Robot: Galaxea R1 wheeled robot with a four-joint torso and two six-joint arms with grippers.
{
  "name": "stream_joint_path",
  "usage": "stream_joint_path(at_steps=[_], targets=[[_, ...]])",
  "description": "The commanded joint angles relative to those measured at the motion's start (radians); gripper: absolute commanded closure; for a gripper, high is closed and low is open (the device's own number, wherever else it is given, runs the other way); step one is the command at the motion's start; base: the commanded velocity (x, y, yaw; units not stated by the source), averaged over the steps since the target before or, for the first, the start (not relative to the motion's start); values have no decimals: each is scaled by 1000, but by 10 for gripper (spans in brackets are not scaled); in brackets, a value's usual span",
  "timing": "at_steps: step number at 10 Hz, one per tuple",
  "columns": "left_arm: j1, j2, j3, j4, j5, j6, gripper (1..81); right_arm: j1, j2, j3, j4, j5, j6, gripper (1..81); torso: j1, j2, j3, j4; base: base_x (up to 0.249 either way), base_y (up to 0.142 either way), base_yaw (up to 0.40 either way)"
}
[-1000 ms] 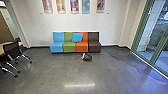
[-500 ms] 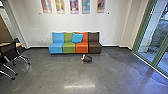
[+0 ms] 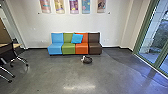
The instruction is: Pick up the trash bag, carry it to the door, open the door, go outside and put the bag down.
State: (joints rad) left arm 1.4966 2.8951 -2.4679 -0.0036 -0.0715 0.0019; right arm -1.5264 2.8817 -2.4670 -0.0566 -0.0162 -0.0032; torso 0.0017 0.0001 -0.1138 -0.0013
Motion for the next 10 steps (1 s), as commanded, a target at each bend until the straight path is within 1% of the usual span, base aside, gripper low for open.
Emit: stream_joint_path(at_steps=[1, 10], targets=[[-35, -6, 9, -3, 56, 4, 10, 37, -10, 10, -3, -56, -3, 10, 0, 0, 0, 0, 173, 0, 0], [-35, -8, 9, -3, 56, 6, 10, 41, -11, 8, -3, -57, -3, 10, 0, 0, 0, 0, 173, 0, 0]])
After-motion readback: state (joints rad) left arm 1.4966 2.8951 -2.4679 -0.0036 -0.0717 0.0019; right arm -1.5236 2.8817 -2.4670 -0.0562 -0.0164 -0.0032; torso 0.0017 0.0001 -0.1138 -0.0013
